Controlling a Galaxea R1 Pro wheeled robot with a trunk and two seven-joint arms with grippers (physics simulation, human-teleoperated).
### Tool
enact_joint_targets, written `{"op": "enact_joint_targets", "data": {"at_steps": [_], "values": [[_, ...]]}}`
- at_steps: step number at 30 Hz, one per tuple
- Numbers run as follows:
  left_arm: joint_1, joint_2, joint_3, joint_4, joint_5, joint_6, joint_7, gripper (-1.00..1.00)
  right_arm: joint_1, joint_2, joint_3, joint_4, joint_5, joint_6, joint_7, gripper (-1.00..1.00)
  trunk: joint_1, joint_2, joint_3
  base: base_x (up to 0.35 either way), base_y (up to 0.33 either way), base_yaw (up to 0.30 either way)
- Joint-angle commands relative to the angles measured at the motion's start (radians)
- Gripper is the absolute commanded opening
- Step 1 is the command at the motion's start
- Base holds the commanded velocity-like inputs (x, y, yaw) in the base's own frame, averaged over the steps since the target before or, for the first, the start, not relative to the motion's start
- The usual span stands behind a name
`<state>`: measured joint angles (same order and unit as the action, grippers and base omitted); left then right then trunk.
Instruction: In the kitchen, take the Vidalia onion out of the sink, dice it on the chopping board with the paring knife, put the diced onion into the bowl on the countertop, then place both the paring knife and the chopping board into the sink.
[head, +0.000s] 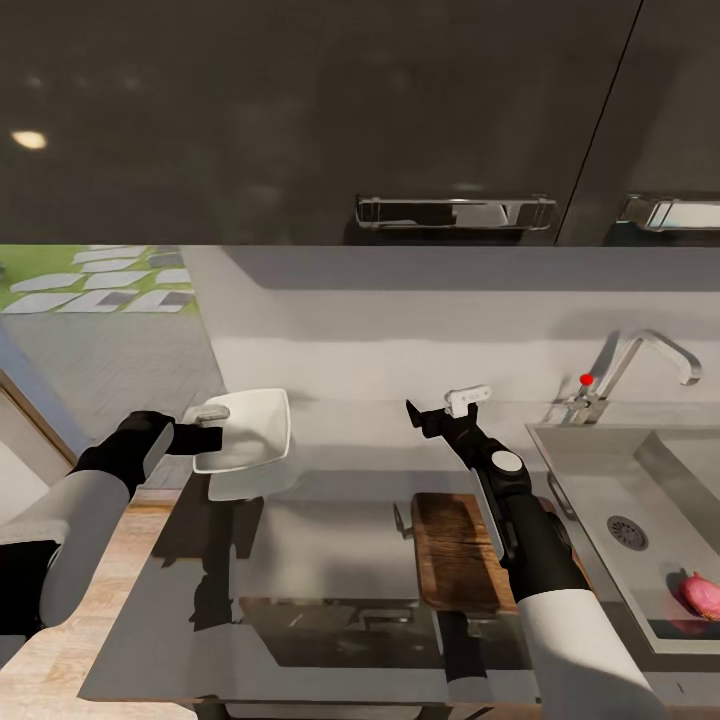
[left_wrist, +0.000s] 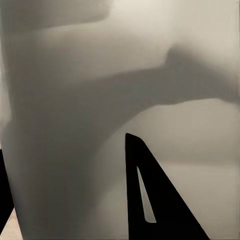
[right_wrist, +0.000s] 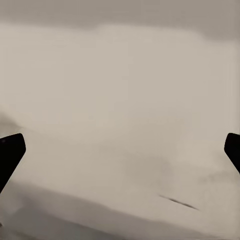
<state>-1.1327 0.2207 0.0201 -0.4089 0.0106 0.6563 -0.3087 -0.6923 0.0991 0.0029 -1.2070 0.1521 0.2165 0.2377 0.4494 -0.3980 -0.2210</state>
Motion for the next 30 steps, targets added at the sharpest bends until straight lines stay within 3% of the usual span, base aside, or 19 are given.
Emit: {"op": "enact_joint_targets", "data": {"at_steps": [1,14,30], "values": [[0.000,0.000,0.001,-0.001,-0.006,0.005,-0.003,-1.00,-0.001,0.001,-0.001,-0.002,0.010,0.005,0.006,1.00,0.001,-0.002,-0.002,0.000,0.000,0.000],[0.000,-0.001,0.001,-0.002,-0.006,0.005,-0.003,-1.00,-0.001,0.001,-0.001,-0.002,0.010,0.004,0.006,1.00,0.001,-0.002,0.000,0.000,0.000,0.000],[0.000,0.002,0.001,-0.003,-0.006,0.003,-0.051,-1.00,-0.001,0.001,-0.001,-0.002,0.010,0.004,0.005,1.00,0.001,-0.002,0.023,0.000,0.000,0.000]]}}
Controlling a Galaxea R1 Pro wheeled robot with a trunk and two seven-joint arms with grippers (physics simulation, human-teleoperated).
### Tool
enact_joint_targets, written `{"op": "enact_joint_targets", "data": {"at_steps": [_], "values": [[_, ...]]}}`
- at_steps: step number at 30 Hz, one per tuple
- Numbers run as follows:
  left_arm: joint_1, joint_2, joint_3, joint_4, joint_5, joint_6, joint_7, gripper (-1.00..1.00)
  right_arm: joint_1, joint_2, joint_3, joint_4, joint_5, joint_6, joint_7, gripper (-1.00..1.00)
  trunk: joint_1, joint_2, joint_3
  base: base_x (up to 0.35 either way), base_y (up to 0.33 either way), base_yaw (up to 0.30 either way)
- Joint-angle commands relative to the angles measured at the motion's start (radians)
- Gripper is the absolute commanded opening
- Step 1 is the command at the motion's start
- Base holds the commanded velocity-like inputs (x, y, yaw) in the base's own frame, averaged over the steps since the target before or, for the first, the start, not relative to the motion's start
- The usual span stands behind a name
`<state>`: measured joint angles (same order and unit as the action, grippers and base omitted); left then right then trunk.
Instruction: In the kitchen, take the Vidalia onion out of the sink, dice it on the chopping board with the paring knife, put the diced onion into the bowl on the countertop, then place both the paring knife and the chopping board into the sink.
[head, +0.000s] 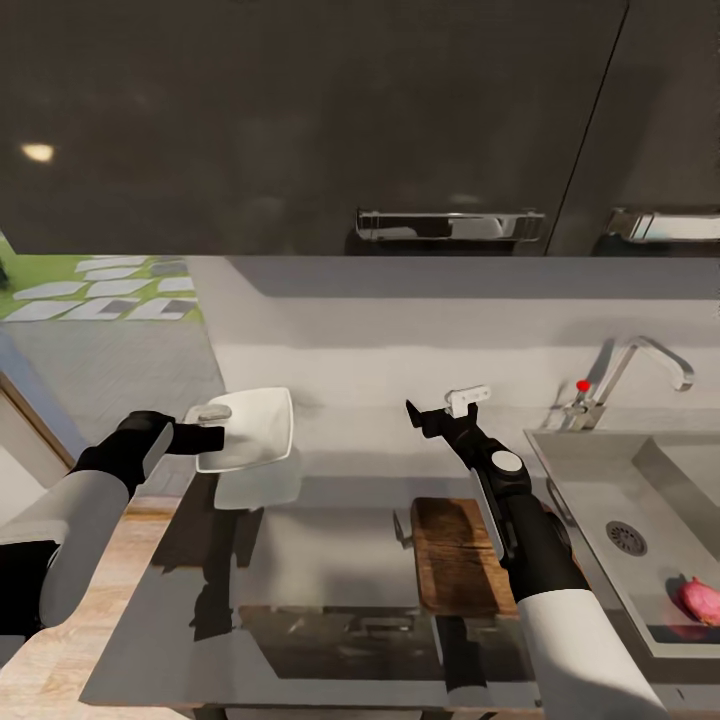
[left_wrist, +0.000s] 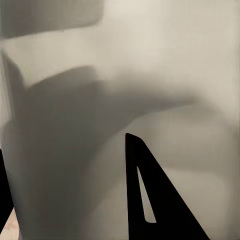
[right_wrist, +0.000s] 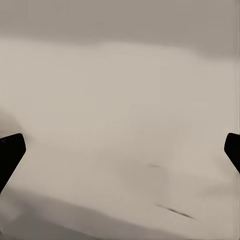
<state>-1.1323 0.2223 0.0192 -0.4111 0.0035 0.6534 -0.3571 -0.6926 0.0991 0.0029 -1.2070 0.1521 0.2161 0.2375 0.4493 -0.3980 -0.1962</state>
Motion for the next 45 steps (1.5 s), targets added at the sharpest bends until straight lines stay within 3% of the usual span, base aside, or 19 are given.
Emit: {"op": "enact_joint_targets", "data": {"at_steps": [1,10,14,26,45], "values": [[-0.001,0.000,0.002,-0.001,0.001,0.006,-0.003,-1.00,-0.001,0.001,-0.001,-0.002,0.010,0.005,0.005,1.00,0.001,-0.002,0.000,0.000,0.000,0.000],[-0.001,0.000,0.002,-0.007,0.001,0.006,-0.011,-1.00,-0.001,0.001,-0.001,-0.002,0.010,0.005,0.005,1.00,0.001,-0.002,0.014,0.000,0.000,0.000],[-0.001,0.007,0.002,-0.008,0.001,0.004,-0.064,-1.00,-0.001,0.001,-0.001,-0.002,0.010,0.005,0.006,1.00,0.001,-0.002,0.020,0.000,0.000,0.000],[-0.001,0.021,-0.002,-0.009,0.001,0.003,-0.075,-1.00,-0.001,0.001,-0.001,-0.002,0.010,0.005,0.006,1.00,0.001,-0.002,0.040,-0.013,0.000,0.000],[-0.001,0.019,-0.005,-0.009,0.001,0.003,-0.075,-1.00,-0.001,0.001,-0.001,-0.002,0.011,0.005,0.005,1.00,0.001,-0.002,0.046,-0.293,0.000,0.000]]}}
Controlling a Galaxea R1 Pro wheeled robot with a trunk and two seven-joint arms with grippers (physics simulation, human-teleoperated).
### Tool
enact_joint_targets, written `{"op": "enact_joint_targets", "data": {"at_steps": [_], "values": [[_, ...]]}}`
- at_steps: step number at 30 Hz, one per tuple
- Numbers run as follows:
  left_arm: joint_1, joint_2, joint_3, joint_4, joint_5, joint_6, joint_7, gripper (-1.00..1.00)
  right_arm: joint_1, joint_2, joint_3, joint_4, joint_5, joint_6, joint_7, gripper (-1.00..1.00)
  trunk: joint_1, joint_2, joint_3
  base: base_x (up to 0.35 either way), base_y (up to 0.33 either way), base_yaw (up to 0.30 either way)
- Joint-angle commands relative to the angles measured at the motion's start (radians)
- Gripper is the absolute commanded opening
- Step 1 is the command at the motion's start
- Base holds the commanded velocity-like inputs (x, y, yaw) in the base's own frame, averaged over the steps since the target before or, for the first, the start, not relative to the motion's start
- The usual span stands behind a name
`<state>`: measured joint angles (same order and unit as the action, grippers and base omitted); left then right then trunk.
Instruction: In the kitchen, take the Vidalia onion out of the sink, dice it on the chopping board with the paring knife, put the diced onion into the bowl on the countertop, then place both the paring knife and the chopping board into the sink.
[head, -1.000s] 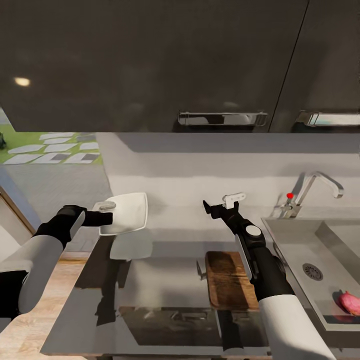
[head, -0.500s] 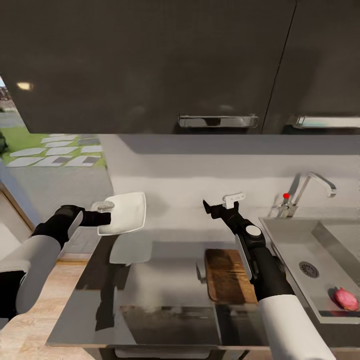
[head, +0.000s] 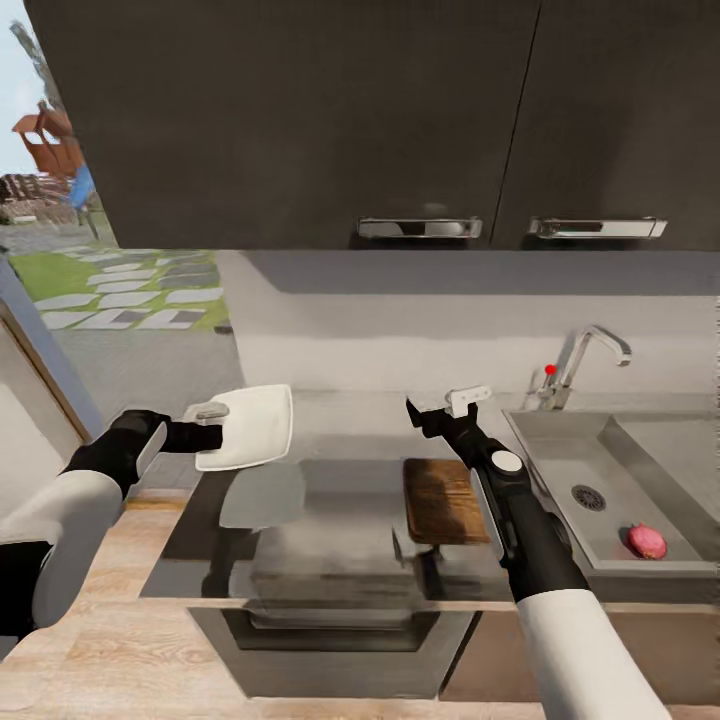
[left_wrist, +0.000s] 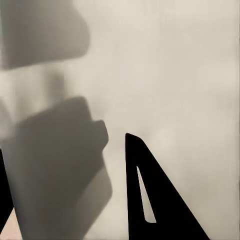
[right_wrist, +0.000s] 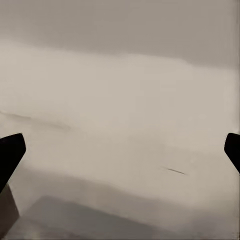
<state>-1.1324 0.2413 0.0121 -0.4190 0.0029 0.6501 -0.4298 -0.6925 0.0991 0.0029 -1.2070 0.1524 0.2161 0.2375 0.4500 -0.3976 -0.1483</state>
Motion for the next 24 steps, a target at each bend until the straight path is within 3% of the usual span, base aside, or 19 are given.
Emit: {"op": "enact_joint_targets", "data": {"at_steps": [1,8,17,24], "values": [[-0.001,0.000,0.002,-0.001,0.002,0.006,-0.003,-1.00,-0.001,0.001,-0.001,-0.002,0.010,0.005,0.006,1.00,0.000,-0.002,-0.002,-0.332,0.000,0.000],[0.000,0.000,0.002,-0.001,0.002,0.006,-0.003,-1.00,-0.001,0.001,-0.001,-0.002,0.010,0.006,0.006,1.00,0.000,-0.002,-0.002,-0.243,0.000,0.000],[-0.001,0.000,0.002,-0.001,0.002,0.006,-0.003,-1.00,-0.001,0.001,-0.001,-0.002,0.010,0.006,0.006,1.00,0.000,-0.002,-0.002,-0.023,0.000,-0.007],[-0.001,-0.001,0.002,-0.001,0.001,0.006,-0.003,-1.00,-0.001,0.001,-0.001,-0.002,0.010,0.006,0.006,1.00,0.000,-0.002,0.000,-0.002,-0.043,-0.176]]}}
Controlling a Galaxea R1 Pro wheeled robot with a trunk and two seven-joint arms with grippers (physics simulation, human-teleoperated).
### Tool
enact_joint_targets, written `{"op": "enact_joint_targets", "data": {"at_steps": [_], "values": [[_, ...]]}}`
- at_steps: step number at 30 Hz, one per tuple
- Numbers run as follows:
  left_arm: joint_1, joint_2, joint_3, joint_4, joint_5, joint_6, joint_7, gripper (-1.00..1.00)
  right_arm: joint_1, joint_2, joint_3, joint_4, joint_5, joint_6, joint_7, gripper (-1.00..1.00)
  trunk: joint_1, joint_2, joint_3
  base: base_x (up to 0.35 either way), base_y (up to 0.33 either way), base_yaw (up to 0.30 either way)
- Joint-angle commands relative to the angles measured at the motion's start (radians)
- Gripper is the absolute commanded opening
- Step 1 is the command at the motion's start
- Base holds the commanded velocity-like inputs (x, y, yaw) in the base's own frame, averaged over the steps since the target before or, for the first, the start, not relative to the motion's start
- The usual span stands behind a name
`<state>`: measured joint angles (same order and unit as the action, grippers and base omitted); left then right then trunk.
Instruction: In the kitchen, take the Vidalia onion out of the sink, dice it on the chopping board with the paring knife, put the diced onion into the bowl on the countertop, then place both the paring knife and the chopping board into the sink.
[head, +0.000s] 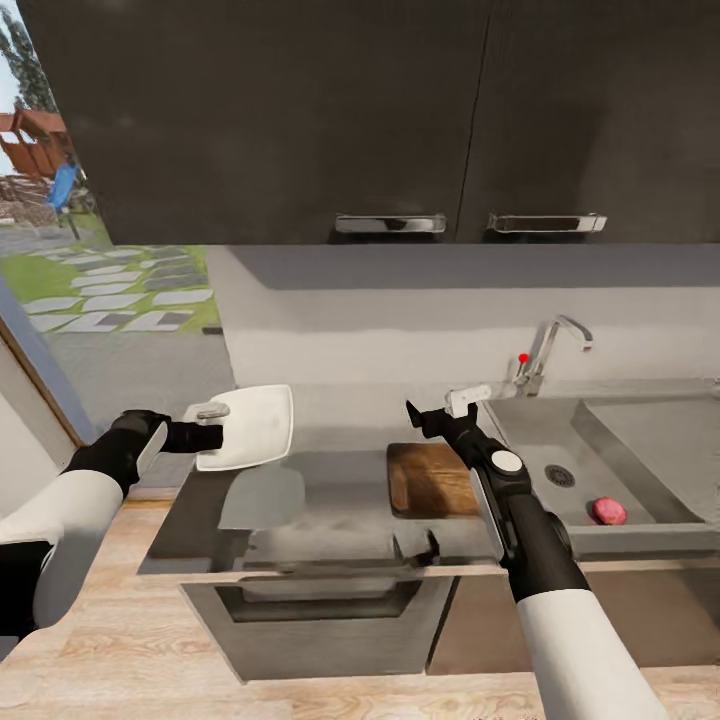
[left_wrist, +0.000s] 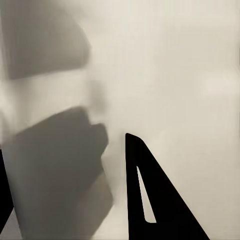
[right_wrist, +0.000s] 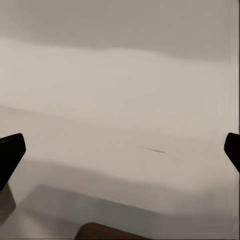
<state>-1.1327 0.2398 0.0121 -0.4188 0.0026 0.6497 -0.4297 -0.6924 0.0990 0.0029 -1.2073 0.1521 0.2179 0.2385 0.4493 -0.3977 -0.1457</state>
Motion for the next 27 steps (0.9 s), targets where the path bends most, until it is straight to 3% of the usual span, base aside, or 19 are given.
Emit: {"op": "enact_joint_targets", "data": {"at_steps": [1,11,27], "values": [[-0.001,0.000,0.002,-0.001,0.002,0.007,-0.003,-1.00,-0.001,0.001,-0.001,-0.001,0.011,0.005,0.005,1.00,0.001,-0.002,-0.002,0.000,-0.183,-0.139],[-0.001,0.000,0.002,-0.001,0.002,0.007,-0.003,-1.00,-0.001,0.001,-0.001,-0.001,0.011,0.005,0.005,1.00,0.001,-0.002,-0.001,0.000,-0.281,-0.033],[-0.001,0.001,0.002,-0.001,0.002,0.007,-0.003,-1.00,-0.001,0.001,-0.001,-0.001,0.011,0.005,0.005,1.00,0.001,-0.002,-0.001,-0.059,-0.085,0.000]]}}
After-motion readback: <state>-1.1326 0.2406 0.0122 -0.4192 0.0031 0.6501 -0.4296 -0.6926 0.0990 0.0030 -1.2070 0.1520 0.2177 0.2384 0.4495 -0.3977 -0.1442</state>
